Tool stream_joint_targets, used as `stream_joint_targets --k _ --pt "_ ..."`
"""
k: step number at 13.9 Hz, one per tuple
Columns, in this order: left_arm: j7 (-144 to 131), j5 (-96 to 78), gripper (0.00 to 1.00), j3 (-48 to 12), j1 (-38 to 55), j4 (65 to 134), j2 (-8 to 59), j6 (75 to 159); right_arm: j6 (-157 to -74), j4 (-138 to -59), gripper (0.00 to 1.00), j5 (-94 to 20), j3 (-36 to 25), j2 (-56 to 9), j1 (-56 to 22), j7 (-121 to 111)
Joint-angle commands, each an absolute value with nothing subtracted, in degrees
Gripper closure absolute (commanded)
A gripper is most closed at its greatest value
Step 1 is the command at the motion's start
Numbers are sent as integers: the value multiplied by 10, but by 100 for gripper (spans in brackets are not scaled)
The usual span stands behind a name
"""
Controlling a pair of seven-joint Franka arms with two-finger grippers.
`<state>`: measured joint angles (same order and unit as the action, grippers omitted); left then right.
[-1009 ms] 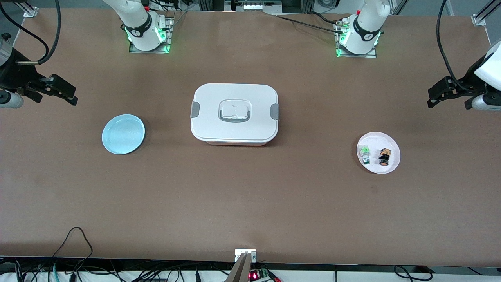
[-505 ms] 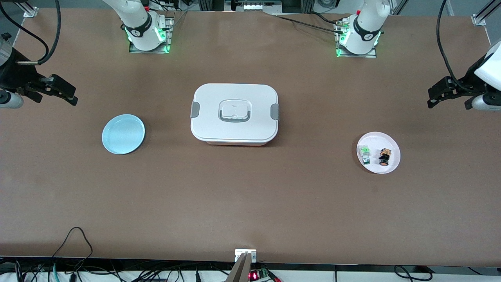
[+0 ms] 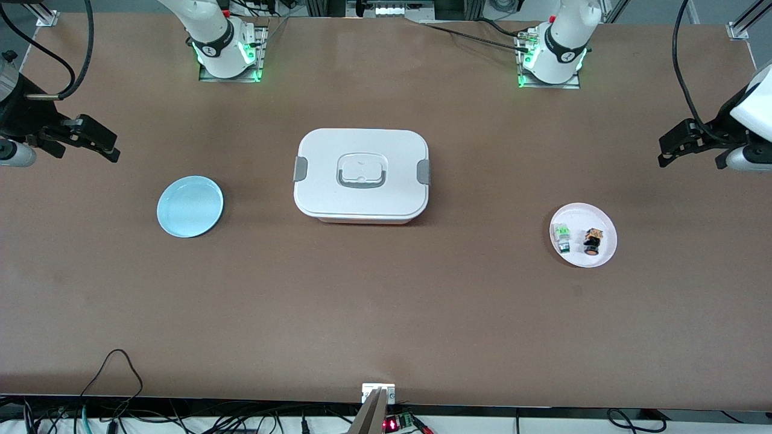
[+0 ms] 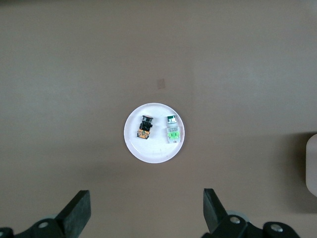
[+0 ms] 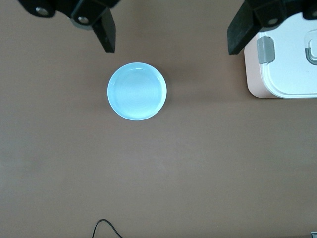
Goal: Transfer orange switch to right arm and place
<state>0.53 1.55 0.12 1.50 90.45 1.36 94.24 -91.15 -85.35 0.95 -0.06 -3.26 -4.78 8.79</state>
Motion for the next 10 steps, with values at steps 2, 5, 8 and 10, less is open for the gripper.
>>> stream_joint_targets --k 2,5,8,10 --pt "9 26 0 2 18 891 46 954 -911 -852 0 12 0 -29 -49 97" --pt "14 19 0 -4 18 938 50 990 -911 -852 0 13 0 -28 -49 97" --pt "18 18 0 -16 14 957 67 992 -911 -852 0 13 0 -28 -49 97" --pt "72 17 0 -16 4 960 76 993 -911 -852 0 13 0 -29 -49 97"
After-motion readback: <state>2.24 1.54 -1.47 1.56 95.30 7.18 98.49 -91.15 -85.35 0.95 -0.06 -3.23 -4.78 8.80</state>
